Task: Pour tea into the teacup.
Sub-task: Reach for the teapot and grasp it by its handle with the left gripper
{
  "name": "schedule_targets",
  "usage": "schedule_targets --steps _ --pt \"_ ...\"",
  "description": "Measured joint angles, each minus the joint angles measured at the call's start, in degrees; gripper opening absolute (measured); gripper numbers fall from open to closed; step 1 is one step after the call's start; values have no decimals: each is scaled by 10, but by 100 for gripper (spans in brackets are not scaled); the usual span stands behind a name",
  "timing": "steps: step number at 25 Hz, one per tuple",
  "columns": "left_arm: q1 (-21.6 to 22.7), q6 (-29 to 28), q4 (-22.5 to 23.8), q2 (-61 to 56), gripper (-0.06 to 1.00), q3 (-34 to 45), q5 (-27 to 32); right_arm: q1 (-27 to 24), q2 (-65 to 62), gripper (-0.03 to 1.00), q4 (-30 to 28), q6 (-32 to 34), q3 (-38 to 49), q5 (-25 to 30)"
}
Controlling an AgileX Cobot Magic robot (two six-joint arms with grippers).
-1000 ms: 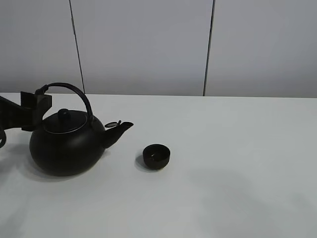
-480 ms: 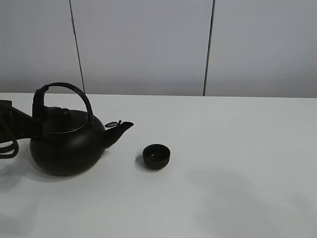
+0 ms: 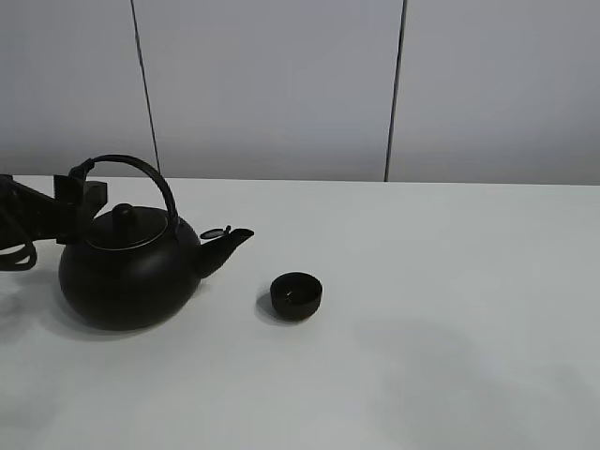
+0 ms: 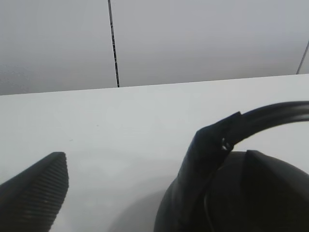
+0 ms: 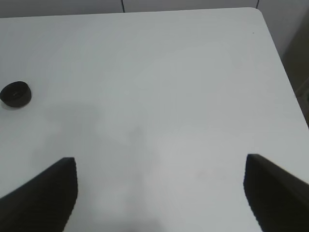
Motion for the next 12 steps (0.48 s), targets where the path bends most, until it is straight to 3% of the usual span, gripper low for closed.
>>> schedule_targets --steps 12 --pt "0 -4 7 29 70 -18 9 0 0 64 -1 0 0 0"
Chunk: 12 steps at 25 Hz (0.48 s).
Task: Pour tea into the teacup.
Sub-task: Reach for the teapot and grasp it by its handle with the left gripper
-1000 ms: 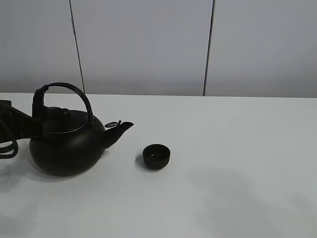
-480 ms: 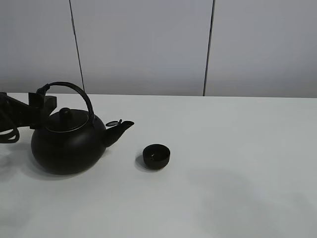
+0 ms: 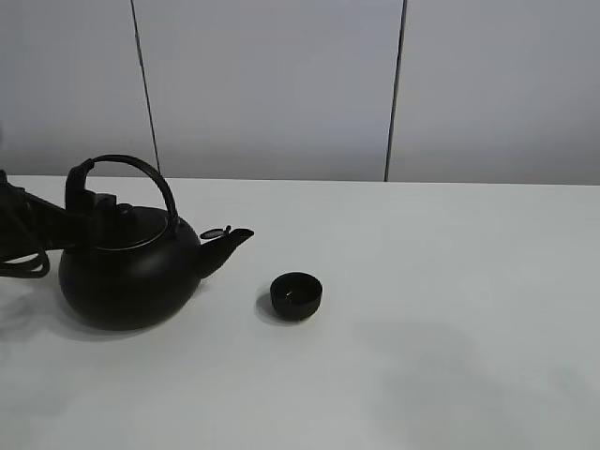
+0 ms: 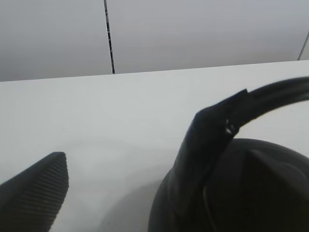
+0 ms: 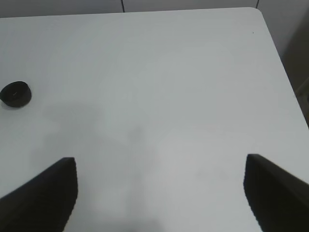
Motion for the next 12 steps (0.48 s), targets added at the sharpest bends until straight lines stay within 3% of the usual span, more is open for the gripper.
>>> schedule_targets --steps 12 --pt "1 -2 0 21 70 -25 -2 0 0 64 0 0 0 0"
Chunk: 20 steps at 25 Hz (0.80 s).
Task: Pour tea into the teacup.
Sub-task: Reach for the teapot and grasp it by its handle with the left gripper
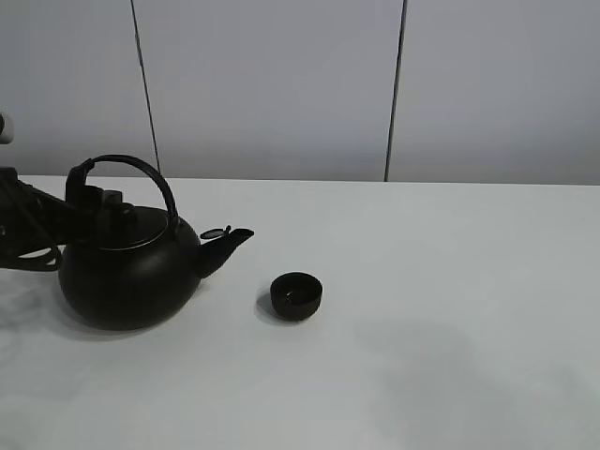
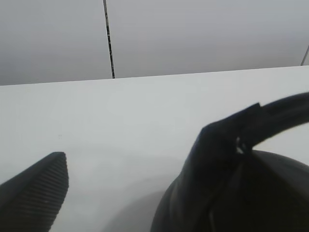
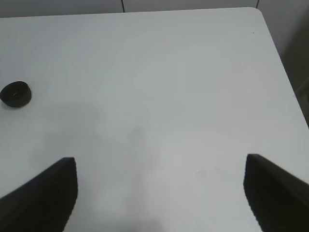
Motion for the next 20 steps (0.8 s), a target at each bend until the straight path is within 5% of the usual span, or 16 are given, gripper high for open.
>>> schedule_targets --steps 3,20 --pt "0 0 1 0 68 -2 -4 0 0 64 0 0 0 0" --pt "0 0 35 0 19 -2 -6 0 0 64 1 0 0 0"
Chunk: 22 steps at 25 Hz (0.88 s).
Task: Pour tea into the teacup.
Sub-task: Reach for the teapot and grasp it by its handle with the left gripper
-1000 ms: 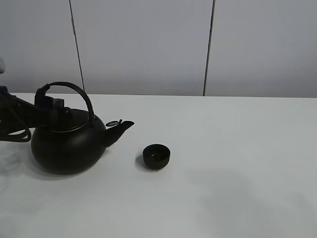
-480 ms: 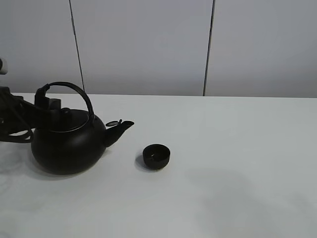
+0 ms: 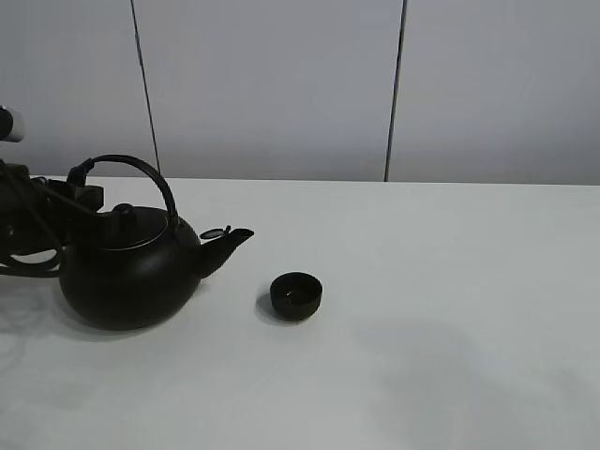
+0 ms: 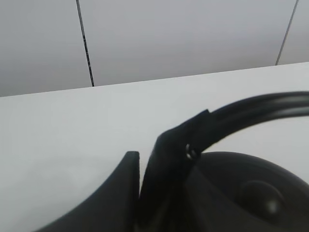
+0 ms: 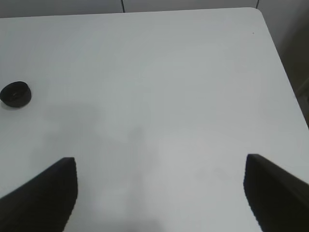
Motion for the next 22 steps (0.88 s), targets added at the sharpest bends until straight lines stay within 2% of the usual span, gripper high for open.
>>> schedule_targets --steps 6,16,22 --pt "0 7 1 0 12 0 0 0 0 64 0 0 0 0" --pt "0 13 21 -2 12 0 1 0 0 64 0 0 0 0" --pt "0 13 33 -15 12 0 23 0 0 64 0 0 0 1"
